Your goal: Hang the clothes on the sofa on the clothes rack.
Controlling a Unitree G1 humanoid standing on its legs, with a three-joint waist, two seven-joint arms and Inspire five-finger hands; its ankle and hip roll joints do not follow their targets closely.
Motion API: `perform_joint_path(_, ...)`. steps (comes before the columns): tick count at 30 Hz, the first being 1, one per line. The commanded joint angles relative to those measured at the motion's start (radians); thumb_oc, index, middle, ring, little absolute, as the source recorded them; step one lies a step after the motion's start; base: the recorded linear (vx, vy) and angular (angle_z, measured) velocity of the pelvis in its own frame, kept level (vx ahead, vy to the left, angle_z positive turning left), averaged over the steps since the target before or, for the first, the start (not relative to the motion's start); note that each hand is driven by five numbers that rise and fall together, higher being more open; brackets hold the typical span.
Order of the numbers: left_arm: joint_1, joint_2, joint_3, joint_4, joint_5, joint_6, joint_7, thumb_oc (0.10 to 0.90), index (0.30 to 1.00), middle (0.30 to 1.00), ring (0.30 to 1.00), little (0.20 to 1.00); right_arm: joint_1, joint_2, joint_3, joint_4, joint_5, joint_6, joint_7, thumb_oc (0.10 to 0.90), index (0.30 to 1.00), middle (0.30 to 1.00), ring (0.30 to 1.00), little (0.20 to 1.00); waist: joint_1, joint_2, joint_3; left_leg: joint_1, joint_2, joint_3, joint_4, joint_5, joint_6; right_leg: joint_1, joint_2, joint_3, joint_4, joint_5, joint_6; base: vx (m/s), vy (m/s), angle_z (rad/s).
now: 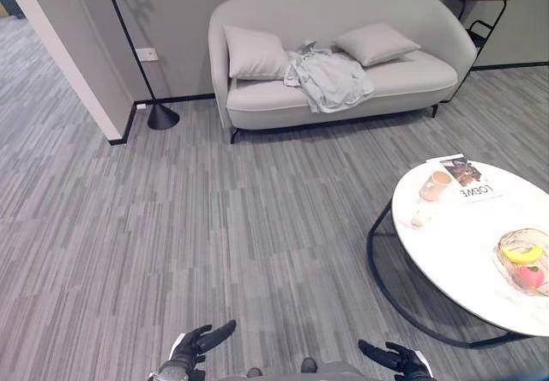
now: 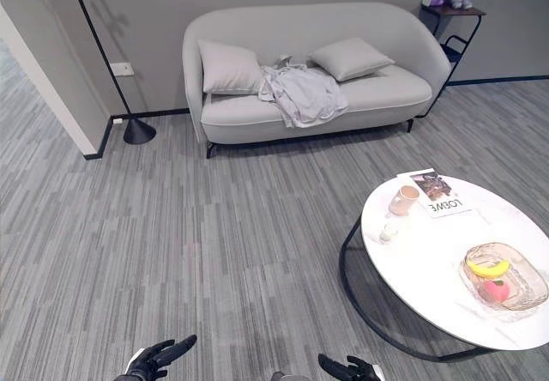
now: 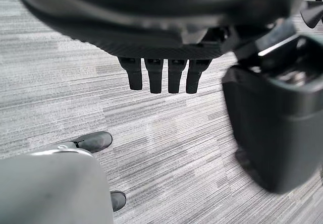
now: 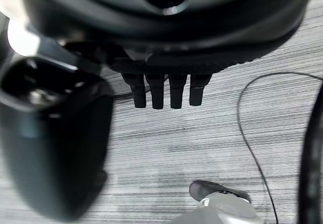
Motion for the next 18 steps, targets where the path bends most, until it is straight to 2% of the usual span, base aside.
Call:
perform_joint_path(1, -0.051, 0.032, -0.008, -0.034, -0.016, -0.055, 0.013, 0.800, 0.900, 0.900, 0.900, 0.900, -0.042, -0.041, 0.019, -0.066, 0.020, -0.031, -0.018, 0.800, 0.900, 0.900, 0.900, 0.900, -0.001, -0.031, 0.003, 0.031, 0.017, 0.078, -0.015, -0.063, -0.044, 0.135, -0.069, -0.020, -0.197, 0.088, 0.102, 0.01, -0.011, 0.05)
perform_joint_path(18, -0.061, 0.019, -0.010, 0.003, -0.022, -0.043, 0.021, 0.800, 0.900, 0.900, 0.900, 0.900, -0.049, -0.037, 0.026, -0.073, 0.035, -0.029, -0.021, 0.800, 0.900, 0.900, 0.900, 0.900, 0.000, -0.032, 0.010, 0.054, 0.022, 0.075, -0.015, -0.061, -0.046, 0.152, -0.060, -0.026, -0.197, 0.073, 0.093, 0.01, -0.011, 0.02)
